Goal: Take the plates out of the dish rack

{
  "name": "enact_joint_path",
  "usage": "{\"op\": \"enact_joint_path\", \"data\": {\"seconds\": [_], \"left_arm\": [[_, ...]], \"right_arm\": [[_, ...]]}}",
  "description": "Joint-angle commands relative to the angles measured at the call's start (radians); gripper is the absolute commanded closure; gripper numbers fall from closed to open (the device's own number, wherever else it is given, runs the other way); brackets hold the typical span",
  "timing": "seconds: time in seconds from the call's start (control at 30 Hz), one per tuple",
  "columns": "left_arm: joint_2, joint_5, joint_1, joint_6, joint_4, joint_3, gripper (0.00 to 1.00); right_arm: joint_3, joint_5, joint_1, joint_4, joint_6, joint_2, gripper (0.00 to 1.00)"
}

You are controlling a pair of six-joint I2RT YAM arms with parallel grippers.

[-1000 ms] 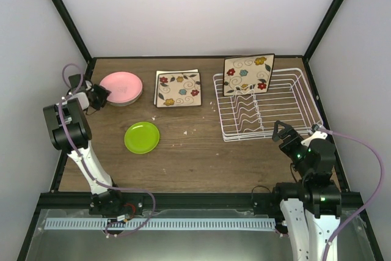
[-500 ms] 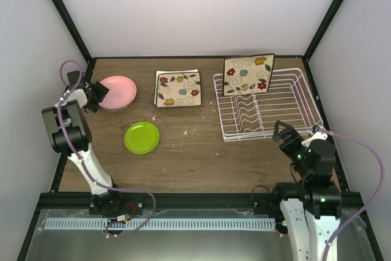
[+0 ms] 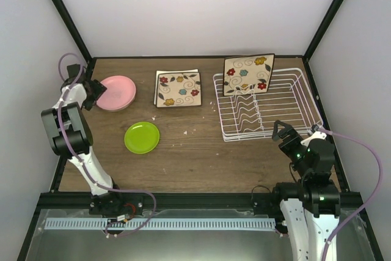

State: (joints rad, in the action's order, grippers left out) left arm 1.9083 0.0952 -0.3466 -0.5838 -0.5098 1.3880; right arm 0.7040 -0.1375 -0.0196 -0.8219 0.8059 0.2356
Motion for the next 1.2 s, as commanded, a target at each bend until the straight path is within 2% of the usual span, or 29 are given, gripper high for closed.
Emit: {"op": "enact_joint_path", "data": {"seconds": [0.0,0.17,0.27,0.33,0.4,0.43,0.47,0.53,0.6,0.73,0.93,1.17], "left_arm": [[-0.104,-0.211,0.028,0.044,-0.043,0.076,0.16],[-0.17,-0.322,0.09,-0.01,-0.052,0.173,0.17],[-0.193,-0.253,0.191,0.03,0.112,0.221,0.17],[-0.17,-0.099,0.287,0.116,0.271,0.262,0.17],[-0.098,0.155,0.371,0.173,0.391,0.338,0.17],[-0.043,0.326,0.405,0.179,0.442,0.387,0.17],[0.018,0.447,0.441,0.182,0.457,0.451,0.17],[0.114,0.57,0.513,0.232,0.447,0.563,0.18],[0.169,0.602,0.58,0.308,0.432,0.608,0.19],[0.253,0.677,0.671,0.343,0.456,0.628,0.24],[0.319,0.626,0.749,0.474,0.47,0.632,0.29],[0.399,0.589,0.804,0.544,0.444,0.733,0.38]], "right_arm": [[-0.001,-0.004,0.008,0.011,0.003,-0.004,0.0],[-0.005,-0.008,0.009,0.026,-0.002,0.005,0.0],[-0.002,-0.011,0.009,0.034,-0.01,0.019,0.0],[0.0,-0.015,0.009,0.042,-0.015,0.025,0.0],[0.001,-0.022,0.008,0.046,-0.016,0.026,0.0],[0.002,-0.026,0.008,0.045,-0.016,0.026,0.0],[0.003,-0.028,0.008,0.044,-0.016,0.025,0.0],[0.011,-0.029,0.008,0.033,-0.017,0.019,0.0],[0.021,-0.025,0.009,0.012,-0.019,0.01,0.0],[0.051,-0.01,0.009,-0.035,-0.027,-0.011,0.0],[0.088,0.006,0.009,-0.099,-0.041,-0.028,0.0],[0.101,-0.013,0.008,-0.129,-0.048,-0.028,0.0]]}}
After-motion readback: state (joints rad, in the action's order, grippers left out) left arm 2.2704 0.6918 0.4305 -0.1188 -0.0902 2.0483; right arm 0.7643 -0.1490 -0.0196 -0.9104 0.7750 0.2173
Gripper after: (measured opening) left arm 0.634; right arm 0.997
